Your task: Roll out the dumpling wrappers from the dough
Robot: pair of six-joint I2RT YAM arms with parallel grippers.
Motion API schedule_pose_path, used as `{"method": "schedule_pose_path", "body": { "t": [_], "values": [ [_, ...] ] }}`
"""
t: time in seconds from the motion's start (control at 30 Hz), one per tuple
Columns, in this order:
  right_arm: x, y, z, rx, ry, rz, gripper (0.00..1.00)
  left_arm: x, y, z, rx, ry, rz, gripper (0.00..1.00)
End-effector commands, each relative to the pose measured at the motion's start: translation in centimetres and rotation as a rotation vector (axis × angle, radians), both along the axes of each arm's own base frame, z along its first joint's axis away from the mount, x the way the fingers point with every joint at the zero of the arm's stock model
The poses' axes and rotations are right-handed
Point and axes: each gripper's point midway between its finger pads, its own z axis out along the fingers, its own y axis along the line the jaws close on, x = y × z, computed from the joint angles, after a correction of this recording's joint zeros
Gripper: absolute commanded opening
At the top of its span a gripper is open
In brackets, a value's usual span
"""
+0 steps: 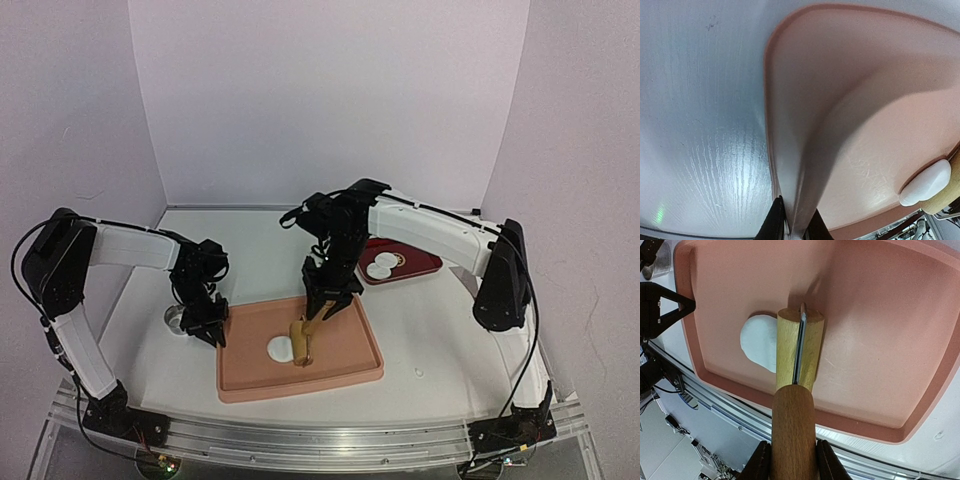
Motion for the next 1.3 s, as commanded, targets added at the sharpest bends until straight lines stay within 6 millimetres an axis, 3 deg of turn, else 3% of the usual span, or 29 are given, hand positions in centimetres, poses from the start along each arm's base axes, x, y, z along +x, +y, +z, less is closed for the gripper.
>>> {"method": "schedule_pose_path", "body": {
  "t": [0.0, 0.13, 0.27, 0.43, 0.67, 0.77, 0.9, 1.27],
  "values": [
    [-1.7, 1.5, 6.1, 0.142, -0.016, -0.013, 0.00, -1.3, 2.1, -7.9, 0.155, -0.016, 0.008, 0.00],
    [-0.8, 1.6, 9.3, 0.200, -0.069, -0.054, 0.00, -1.3, 2.1, -7.8, 0.159, -0.019, -0.001, 0.00],
    [-1.0, 1.3, 9.9, 0.204, -0.075, -0.067, 0.00, -1.2, 2.1, -7.6, 0.160, -0.028, -0.004, 0.00],
    [-0.8, 0.7, 7.5, 0.148, -0.074, -0.082, 0.00, -1.1, 2.2, -7.4, 0.159, -0.034, -0.007, 0.00],
    [-0.2, 2.6, 4.7, 0.133, -0.064, -0.084, 0.00, -0.9, 2.1, -7.4, 0.158, -0.038, -0.011, 0.00],
    [-0.3, 2.4, 3.3, 0.100, -0.059, -0.079, 0.00, -0.9, 2.1, -7.4, 0.158, -0.041, -0.011, 0.00],
    [-0.4, 1.1, 0.5, 0.019, -0.054, -0.076, 0.00, -1.1, 2.3, -7.5, 0.167, -0.038, -0.014, 0.00],
    [-1.1, -3.4, -4.5, -0.159, -0.003, -0.078, 0.00, -1.2, 2.6, -7.5, 0.183, -0.035, -0.009, 0.00]
  ]
}}
